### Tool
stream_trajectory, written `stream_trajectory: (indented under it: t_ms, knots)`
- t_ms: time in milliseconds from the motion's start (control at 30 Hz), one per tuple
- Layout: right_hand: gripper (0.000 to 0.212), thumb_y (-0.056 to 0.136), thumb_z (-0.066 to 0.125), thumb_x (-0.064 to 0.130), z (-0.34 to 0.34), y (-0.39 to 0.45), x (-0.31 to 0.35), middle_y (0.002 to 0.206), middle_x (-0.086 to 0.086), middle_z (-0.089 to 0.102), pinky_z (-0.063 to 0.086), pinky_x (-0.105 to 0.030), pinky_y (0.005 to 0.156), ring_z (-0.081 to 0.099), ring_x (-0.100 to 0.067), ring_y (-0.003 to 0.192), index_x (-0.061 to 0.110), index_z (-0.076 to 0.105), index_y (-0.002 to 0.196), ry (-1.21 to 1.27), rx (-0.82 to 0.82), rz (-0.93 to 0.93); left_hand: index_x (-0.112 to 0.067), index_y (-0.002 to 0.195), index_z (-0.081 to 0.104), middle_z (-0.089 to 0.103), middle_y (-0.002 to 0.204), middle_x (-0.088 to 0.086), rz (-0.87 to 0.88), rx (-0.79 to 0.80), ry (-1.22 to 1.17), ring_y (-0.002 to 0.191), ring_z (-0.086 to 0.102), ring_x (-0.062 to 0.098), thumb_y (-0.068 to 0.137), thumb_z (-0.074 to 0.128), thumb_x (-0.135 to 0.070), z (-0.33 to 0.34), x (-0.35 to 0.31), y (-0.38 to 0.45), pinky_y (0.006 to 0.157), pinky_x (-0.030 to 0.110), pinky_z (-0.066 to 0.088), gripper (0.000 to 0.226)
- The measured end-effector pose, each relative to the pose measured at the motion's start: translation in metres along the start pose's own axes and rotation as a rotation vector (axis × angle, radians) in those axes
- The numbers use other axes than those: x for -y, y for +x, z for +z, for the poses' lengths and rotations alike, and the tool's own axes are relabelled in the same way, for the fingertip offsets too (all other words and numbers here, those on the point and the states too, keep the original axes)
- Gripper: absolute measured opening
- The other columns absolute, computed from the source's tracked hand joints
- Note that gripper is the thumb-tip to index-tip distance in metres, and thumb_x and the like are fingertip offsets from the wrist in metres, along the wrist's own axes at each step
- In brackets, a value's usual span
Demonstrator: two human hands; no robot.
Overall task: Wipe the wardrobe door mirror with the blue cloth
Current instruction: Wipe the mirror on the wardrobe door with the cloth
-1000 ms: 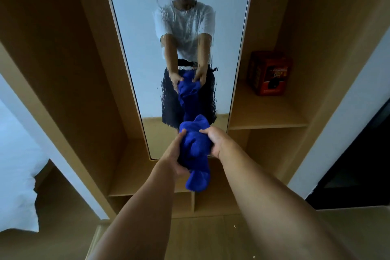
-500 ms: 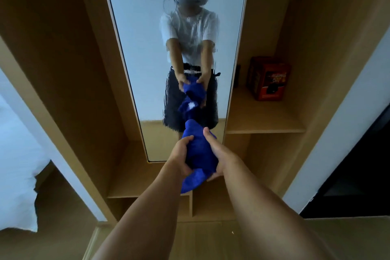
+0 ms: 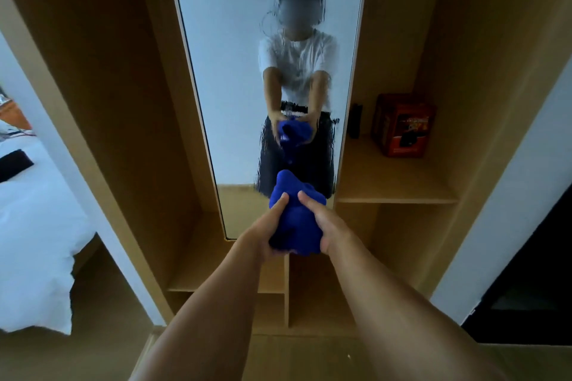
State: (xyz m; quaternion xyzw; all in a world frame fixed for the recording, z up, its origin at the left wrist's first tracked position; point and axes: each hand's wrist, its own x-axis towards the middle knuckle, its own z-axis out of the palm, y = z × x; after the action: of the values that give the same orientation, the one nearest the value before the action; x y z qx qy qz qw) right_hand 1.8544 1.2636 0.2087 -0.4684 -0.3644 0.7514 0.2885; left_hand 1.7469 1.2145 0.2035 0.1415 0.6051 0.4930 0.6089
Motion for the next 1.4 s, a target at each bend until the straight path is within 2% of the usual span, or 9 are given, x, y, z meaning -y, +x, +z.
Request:
stream_trajectory:
  t_ms: [100, 233, 433, 567, 800, 967, 1100, 1267, 1400]
  knots:
    - [0.061, 0.075, 0.068, 0.058, 0.003, 0.002, 0.010, 0.112, -0.013, 0.066, 0.050, -0.053, 0.090, 0.063, -0.036, 0.099, 0.018, 0.059, 0.120, -0.010, -0.028, -0.089, -0.012, 0.120, 0.051, 0.063, 0.113, 0.015, 0.123, -0.030, -0.062, 0.092, 0.064, 0.031, 0.081, 0.065, -0.050, 0.008, -0.008, 0.001, 0.056, 0.037, 0.054, 0.056]
    - [0.070, 0.077, 0.062, 0.064, 0.005, 0.003, 0.023, 0.125, -0.012, 0.058, 0.048, -0.047, 0.095, 0.057, -0.032, 0.108, 0.016, 0.052, 0.127, -0.204, -0.205, -0.207, -0.013, 0.122, 0.051, 0.061, 0.116, 0.013, 0.304, -0.126, -0.074, 0.099, 0.061, 0.031, 0.086, 0.063, -0.041, 0.015, -0.017, 0.004, 0.083, 0.046, 0.054, 0.048]
    - [0.057, 0.063, 0.073, 0.061, 0.022, -0.005, 0.041, 0.093, -0.012, 0.071, 0.056, -0.041, 0.062, 0.068, -0.034, 0.084, 0.019, 0.060, 0.098, 0.044, 0.098, -0.073, -0.018, 0.098, 0.056, 0.066, 0.103, 0.010, 0.376, -0.039, -0.065, 0.093, 0.063, 0.029, 0.090, 0.052, -0.049, 0.004, -0.045, -0.006, 0.076, 0.041, 0.054, 0.032]
    - [0.057, 0.065, 0.079, 0.046, 0.055, -0.005, 0.067, 0.100, -0.013, 0.073, 0.056, -0.047, 0.080, 0.069, -0.032, 0.092, 0.013, 0.065, 0.109, -0.004, 0.236, -0.121, -0.009, 0.112, 0.056, 0.064, 0.107, 0.016, 0.340, 0.060, -0.228, 0.093, 0.062, 0.032, 0.094, 0.044, -0.049, -0.013, -0.074, -0.011, 0.070, 0.042, 0.052, 0.046]
    - [0.025, 0.083, 0.064, 0.025, 0.130, -0.012, 0.123, 0.085, -0.013, 0.073, 0.056, -0.031, 0.060, 0.069, -0.027, 0.068, 0.007, 0.069, 0.100, 0.003, 0.179, -0.290, -0.007, 0.110, 0.059, 0.064, 0.104, 0.015, 0.600, -0.171, 0.003, 0.097, 0.061, 0.033, 0.095, 0.039, -0.051, -0.037, -0.158, -0.027, 0.091, 0.045, 0.049, 0.050]
    - [0.032, 0.080, 0.064, 0.019, 0.171, -0.023, 0.162, 0.103, -0.019, 0.070, 0.056, -0.039, 0.074, 0.067, -0.032, 0.084, 0.006, 0.067, 0.109, -0.009, 0.117, -0.477, -0.011, 0.100, 0.059, 0.066, 0.098, 0.013, 0.823, -0.160, 0.073, 0.091, 0.063, 0.030, 0.095, 0.038, -0.051, -0.050, -0.206, -0.041, 0.085, 0.046, 0.052, 0.046]
    - [0.015, 0.079, 0.065, 0.013, 0.194, -0.030, 0.183, 0.085, -0.010, 0.070, 0.052, -0.026, 0.049, 0.066, -0.024, 0.067, 0.010, 0.065, 0.093, 0.039, -0.048, -0.650, -0.021, 0.096, 0.052, 0.060, 0.096, 0.001, 1.030, -0.282, 0.098, 0.084, 0.058, 0.014, 0.091, 0.054, -0.042, -0.061, -0.241, -0.048, 0.075, 0.035, 0.050, 0.022]
    - [0.049, 0.079, 0.063, 0.017, 0.217, -0.036, 0.207, 0.113, -0.003, 0.060, 0.054, -0.047, 0.085, 0.061, -0.026, 0.097, 0.024, 0.048, 0.125, -0.026, -0.213, -0.868, -0.026, 0.101, 0.049, 0.057, 0.109, 0.001, 1.116, -0.381, 0.106, 0.098, 0.055, 0.018, 0.095, 0.043, -0.040, -0.079, -0.281, -0.044, 0.090, 0.043, 0.046, 0.016]
    - [0.050, 0.078, 0.056, 0.015, 0.225, -0.055, 0.244, 0.106, 0.012, 0.061, 0.051, -0.044, 0.088, 0.061, -0.017, 0.096, 0.038, 0.047, 0.122, -0.255, -0.350, -1.114, -0.027, 0.114, 0.052, 0.054, 0.118, 0.003, 1.155, -0.437, 0.074, 0.107, 0.050, 0.020, 0.096, 0.034, -0.043, -0.084, -0.309, -0.045, 0.097, 0.047, 0.041, 0.030]
